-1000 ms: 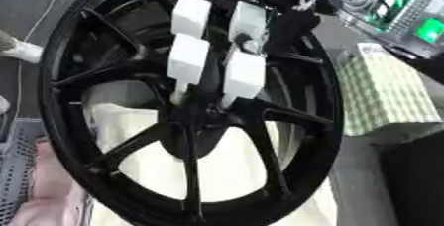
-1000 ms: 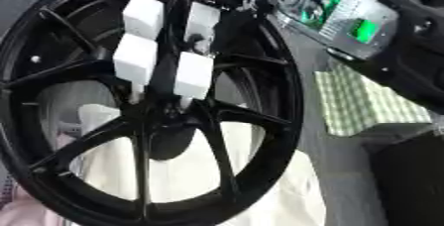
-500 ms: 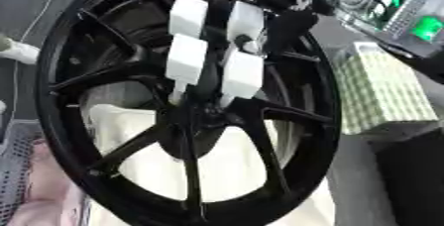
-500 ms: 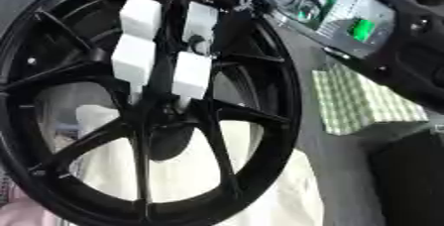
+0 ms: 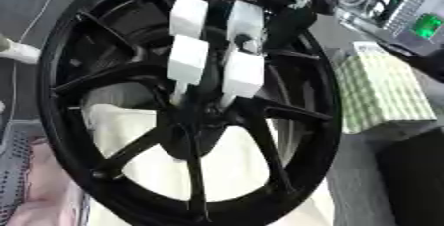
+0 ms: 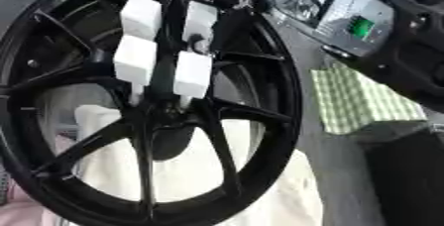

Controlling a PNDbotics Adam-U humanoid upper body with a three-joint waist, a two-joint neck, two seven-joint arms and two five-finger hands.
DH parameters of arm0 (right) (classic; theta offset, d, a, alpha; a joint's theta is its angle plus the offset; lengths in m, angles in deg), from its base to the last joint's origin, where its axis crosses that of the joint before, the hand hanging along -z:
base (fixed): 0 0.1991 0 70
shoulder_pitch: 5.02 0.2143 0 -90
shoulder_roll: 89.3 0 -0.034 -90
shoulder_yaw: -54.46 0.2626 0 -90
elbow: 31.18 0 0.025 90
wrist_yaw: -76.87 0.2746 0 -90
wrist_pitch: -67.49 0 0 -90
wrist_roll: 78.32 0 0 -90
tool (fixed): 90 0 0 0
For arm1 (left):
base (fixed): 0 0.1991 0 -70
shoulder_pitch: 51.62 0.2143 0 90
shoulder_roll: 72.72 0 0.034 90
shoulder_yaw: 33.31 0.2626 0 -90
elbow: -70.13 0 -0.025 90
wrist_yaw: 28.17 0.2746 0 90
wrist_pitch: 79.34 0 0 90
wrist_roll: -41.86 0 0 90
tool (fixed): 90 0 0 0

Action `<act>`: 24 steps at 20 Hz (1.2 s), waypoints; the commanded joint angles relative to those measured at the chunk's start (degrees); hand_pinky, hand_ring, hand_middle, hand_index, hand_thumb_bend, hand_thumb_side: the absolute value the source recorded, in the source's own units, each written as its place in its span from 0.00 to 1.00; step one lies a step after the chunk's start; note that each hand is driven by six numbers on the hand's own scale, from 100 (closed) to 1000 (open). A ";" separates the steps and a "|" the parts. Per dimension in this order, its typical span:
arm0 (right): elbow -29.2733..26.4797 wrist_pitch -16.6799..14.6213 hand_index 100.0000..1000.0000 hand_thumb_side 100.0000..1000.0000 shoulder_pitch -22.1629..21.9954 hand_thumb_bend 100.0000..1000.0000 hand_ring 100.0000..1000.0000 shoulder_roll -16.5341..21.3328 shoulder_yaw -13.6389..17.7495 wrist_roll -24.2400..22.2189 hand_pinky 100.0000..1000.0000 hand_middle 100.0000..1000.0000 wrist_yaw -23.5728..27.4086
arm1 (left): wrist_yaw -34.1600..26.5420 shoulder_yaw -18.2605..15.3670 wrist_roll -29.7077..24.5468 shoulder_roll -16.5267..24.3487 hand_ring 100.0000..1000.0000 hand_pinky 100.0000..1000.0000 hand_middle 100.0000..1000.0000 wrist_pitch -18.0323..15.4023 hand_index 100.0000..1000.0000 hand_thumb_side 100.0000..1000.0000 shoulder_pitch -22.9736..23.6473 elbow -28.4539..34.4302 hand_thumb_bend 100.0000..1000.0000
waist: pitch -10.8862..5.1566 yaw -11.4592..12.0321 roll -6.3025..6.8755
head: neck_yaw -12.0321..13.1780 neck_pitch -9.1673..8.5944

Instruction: Pull the pin out of the wheel hub.

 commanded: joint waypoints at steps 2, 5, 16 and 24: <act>-0.06 3.12 0.33 0.00 2.28 0.04 0.34 1.47 1.34 -2.64 0.43 0.23 -0.64 | -0.28 -0.08 -0.27 1.13 0.61 0.77 0.60 -0.08 0.77 0.69 -0.15 0.87 0.06 | -1.88 -0.20 0.57 | -0.33 0.20; -0.06 3.16 0.32 0.00 3.20 0.09 0.33 1.48 0.79 -4.31 0.42 0.22 -1.72 | -0.38 -0.09 -0.30 1.20 0.61 0.77 0.60 -0.04 0.77 0.69 -0.10 0.87 0.06 | -2.16 -0.18 0.45 | -0.39 0.37; -0.06 3.16 0.32 0.00 4.82 0.18 0.33 1.66 1.18 -9.95 0.42 0.23 -6.33 | -0.68 -0.34 -0.21 1.44 0.61 0.77 0.60 0.00 0.77 0.69 0.20 0.87 0.06 | -3.21 -0.33 -0.03 | -0.34 0.58; -0.06 3.16 0.32 0.00 5.90 0.20 0.32 2.22 5.57 -13.20 0.42 0.22 -12.09 | -0.58 -0.60 0.03 1.48 0.61 0.77 0.60 -0.14 0.77 0.68 0.58 0.87 0.06 | -3.46 -0.89 0.12 | -0.08 0.65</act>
